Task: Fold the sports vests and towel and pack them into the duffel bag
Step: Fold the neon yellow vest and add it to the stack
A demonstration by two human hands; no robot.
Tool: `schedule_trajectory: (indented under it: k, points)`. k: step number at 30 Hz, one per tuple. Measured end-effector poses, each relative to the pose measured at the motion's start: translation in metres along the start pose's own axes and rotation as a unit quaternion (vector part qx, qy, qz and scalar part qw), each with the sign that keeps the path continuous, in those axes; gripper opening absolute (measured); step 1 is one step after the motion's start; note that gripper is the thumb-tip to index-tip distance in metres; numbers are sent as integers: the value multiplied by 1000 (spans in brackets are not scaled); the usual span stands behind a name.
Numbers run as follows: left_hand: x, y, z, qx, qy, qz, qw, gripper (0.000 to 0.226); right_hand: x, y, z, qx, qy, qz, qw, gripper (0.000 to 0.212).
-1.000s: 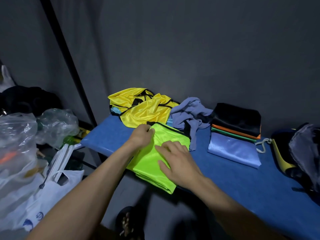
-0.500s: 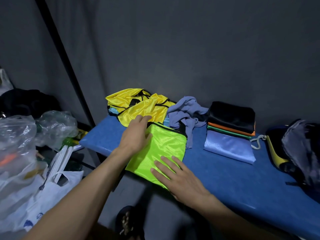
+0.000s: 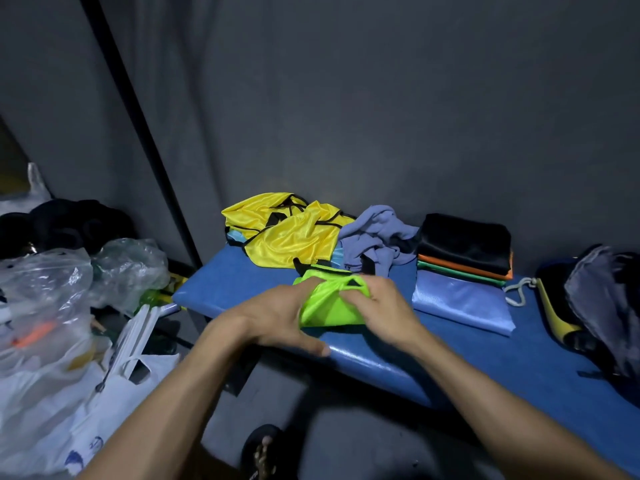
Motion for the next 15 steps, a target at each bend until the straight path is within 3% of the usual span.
schedule_trajectory:
  k: [4,6,8,10,15]
  points:
    - [-31,-1,-15,36,-83,-152,984,63,-31,-10,7,24,-68,-9,997,41]
    - [-50,8,-23,50,-28,-230,971,46,-48,-10,14,10,-106,-12,994,34]
    - [-66,14,-33,77,55,-299,950,23,-63,-2,24,-18,-148,-1,989,10]
    - [-74,15,-46,106,140,-340,924,7,-79,9,39,-70,-148,-1,987,13]
    - [-84,14,-79,138,263,-391,871,16,-106,35,55,-154,-143,-26,977,43]
Point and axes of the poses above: each hand's wrist, its own y-axis away from the middle knuckle, its own x-axis out of the palm, z = x × y, the point moved 8 cm from there along -y, towards the middle knuckle, and after that the axes turned 10 degrees about x, right-handed, at the moved point
